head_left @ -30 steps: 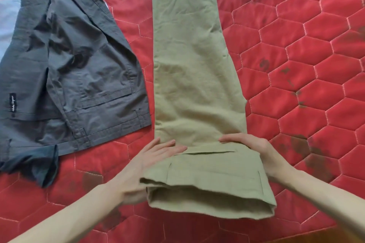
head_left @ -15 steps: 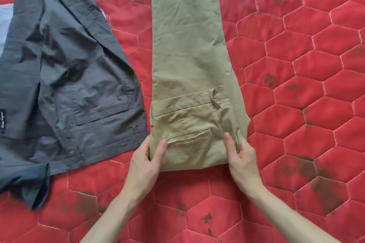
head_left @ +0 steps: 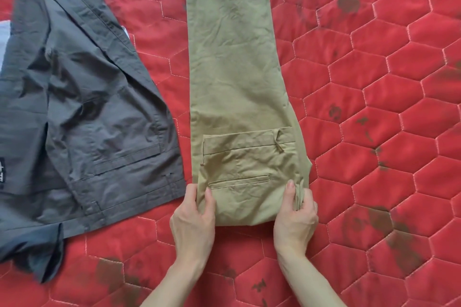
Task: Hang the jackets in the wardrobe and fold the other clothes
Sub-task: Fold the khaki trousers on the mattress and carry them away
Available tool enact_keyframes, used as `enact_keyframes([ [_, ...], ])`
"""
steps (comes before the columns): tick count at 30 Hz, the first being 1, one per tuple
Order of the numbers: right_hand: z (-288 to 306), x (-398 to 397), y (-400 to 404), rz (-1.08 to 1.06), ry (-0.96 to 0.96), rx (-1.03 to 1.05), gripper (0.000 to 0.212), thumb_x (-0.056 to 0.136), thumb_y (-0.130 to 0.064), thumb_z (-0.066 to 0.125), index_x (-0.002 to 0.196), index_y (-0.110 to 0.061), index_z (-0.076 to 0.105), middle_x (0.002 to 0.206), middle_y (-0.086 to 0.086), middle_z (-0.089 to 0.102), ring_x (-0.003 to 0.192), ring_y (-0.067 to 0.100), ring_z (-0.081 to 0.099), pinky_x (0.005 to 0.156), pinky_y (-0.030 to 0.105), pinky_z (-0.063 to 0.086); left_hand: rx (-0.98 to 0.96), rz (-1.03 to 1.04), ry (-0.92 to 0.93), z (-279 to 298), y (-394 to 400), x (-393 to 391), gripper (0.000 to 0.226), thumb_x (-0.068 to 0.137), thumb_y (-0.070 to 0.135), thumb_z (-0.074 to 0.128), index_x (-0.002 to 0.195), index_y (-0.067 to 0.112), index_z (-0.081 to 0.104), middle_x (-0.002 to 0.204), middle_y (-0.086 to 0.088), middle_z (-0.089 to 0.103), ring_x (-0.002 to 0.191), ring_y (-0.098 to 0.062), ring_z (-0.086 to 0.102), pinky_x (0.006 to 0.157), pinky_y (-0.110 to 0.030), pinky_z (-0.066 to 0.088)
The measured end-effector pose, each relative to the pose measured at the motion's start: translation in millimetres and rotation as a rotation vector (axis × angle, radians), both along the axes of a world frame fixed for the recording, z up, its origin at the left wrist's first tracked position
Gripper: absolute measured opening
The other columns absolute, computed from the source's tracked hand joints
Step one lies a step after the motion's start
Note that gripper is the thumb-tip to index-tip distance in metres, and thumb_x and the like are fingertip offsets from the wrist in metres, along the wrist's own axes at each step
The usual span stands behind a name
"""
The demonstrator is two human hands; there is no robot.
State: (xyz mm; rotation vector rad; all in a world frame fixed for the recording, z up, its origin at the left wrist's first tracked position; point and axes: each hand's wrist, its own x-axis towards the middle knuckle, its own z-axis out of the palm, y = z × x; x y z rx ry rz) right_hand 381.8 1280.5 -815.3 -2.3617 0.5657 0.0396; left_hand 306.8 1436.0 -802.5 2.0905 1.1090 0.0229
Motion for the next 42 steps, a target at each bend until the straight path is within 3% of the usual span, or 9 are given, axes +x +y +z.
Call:
enact_keyframes([
  [3,2,8,-1,0.137,-0.164,-0.153,0.038,0.095,-0.028,0.061,0.119,0.001,0.063,0.119,0.023,0.061,0.113,0.042,0.055,0.099,0.047,0.039,0.113,0.033,0.018,3,-6,9,0.029,0.092,0.016,0.067,0.116,0.021,0.053,0.102,-0.003,0.063,0.099,-0.033,0.061,0.084,-0.042,0.044],
  [5,4,17,-4,0.399,-0.278,-0.236,0.043,0.097,-0.018,0.059,0.137,-0.001,0.058,0.139,0.019,0.054,0.131,0.035,0.051,0.111,0.043,0.037,0.266,-0.144,-0.061,1,-5,17,0.049,0.089,0.006,0.063,0.136,0.009,0.051,0.133,-0.012,0.053,0.128,-0.033,0.050,0.109,-0.045,0.039],
  [9,-1,44,-4,0.936,-0.298,-0.379,0.057,0.108,-0.036,0.045,0.159,-0.012,0.041,0.169,0.009,0.032,0.159,0.025,0.022,0.128,0.046,0.020,0.398,-0.671,-0.155,-9,7,46,0.062,0.100,0.020,0.049,0.159,0.007,0.038,0.169,-0.015,0.029,0.159,-0.030,0.021,0.128,-0.053,0.022],
  [20,-28,61,-20,1.105,-0.207,-0.330,0.072,0.103,-0.047,0.047,0.163,-0.010,0.031,0.173,0.012,0.019,0.161,0.027,0.016,0.128,0.050,0.022,0.474,-0.930,-0.026,-42,39,49,0.074,0.102,0.040,0.046,0.165,0.010,0.021,0.174,-0.017,0.011,0.162,-0.031,0.010,0.131,-0.050,0.012],
  [26,-29,68,-50,1.383,-0.257,-0.359,0.088,0.098,-0.062,0.049,0.165,-0.010,0.025,0.174,0.015,0.012,0.161,0.035,0.010,0.127,0.056,0.022,0.517,-1.320,-0.056,-39,59,16,0.106,0.091,0.075,0.050,0.166,0.009,0.014,0.174,-0.017,0.006,0.161,-0.037,0.007,0.130,-0.050,0.011],
  [29,-27,71,-71,1.522,-0.259,-0.383,0.106,0.089,-0.075,0.054,0.165,-0.008,0.023,0.173,0.020,0.010,0.160,0.040,0.009,0.129,0.054,0.017,0.540,-1.314,0.002,-36,54,7,0.116,0.078,0.063,0.062,0.166,0.007,0.014,0.173,-0.021,0.006,0.160,-0.041,0.006,0.128,-0.054,0.014],
  [33,-25,64,-95,1.622,-0.245,-0.420,0.108,0.086,-0.067,0.061,0.165,-0.007,0.019,0.173,0.020,0.008,0.160,0.041,0.008,0.128,0.055,0.022,0.540,-1.266,0.111,-29,33,-5,0.116,0.066,0.035,0.067,0.164,0.002,0.017,0.171,-0.026,0.008,0.159,-0.046,0.007,0.126,-0.058,0.020],
  [38,-17,52,-97,1.597,-0.233,-0.476,0.105,0.079,-0.046,0.062,0.166,-0.007,0.017,0.173,0.022,0.008,0.160,0.040,0.009,0.126,0.053,0.025,0.607,-1.137,0.170,-8,11,-3,0.079,0.078,0.002,0.028,0.157,-0.004,0.037,0.165,-0.030,0.027,0.153,-0.049,0.027,0.118,-0.061,0.037],
  [42,1,42,-90,1.510,-0.170,-0.570,0.103,0.075,-0.039,0.065,0.164,-0.009,0.025,0.172,0.021,0.016,0.160,0.038,0.016,0.125,0.052,0.027,0.488,-1.067,0.170,14,6,5,0.081,0.073,0.002,0.036,0.154,-0.001,0.045,0.161,-0.029,0.037,0.150,-0.046,0.035,0.119,-0.059,0.036],
])
